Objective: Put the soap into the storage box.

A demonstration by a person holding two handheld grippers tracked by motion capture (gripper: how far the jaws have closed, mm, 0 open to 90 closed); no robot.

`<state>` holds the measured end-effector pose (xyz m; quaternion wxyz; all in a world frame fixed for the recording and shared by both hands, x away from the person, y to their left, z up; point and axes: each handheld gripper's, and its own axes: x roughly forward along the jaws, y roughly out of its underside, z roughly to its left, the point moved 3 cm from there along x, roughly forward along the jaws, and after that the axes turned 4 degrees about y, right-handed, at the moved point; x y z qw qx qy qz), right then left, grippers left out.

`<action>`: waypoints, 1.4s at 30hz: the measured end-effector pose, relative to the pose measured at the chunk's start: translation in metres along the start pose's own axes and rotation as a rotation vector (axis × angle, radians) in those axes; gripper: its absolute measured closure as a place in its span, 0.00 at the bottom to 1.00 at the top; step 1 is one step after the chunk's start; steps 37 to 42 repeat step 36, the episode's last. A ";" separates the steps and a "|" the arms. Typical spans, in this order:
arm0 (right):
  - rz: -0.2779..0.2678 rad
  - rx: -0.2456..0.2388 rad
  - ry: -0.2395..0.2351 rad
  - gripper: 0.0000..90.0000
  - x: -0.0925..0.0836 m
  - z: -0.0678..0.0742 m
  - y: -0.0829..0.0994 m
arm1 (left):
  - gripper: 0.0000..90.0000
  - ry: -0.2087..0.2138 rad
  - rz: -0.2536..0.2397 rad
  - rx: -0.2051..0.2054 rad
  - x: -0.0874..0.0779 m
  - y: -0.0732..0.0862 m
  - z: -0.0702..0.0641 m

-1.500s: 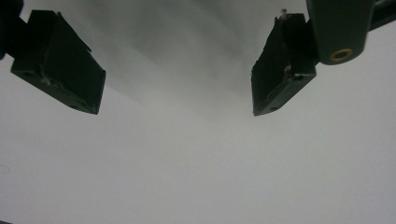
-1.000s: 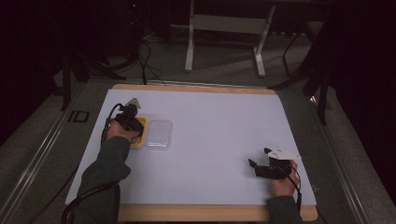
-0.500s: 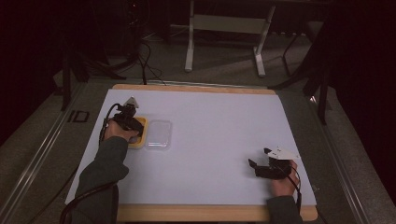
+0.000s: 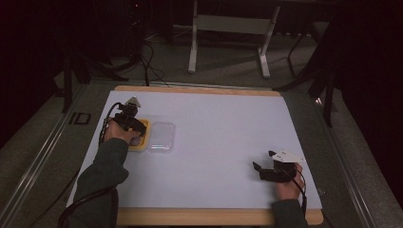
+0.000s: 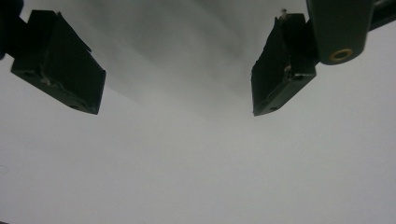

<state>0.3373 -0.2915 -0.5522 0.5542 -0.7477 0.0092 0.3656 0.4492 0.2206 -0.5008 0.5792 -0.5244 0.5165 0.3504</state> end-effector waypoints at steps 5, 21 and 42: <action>0.000 0.001 0.000 0.19 0.000 0.000 0.000 | 0.36 0.006 -0.017 0.012 -0.007 -0.001 0.000; 0.001 -0.001 0.001 0.19 0.000 0.000 0.000 | 0.42 0.035 -0.108 0.103 -0.021 0.008 -0.015; 0.003 -0.002 0.000 0.19 0.000 0.000 0.000 | 0.45 0.075 -0.177 0.279 -0.028 0.030 -0.043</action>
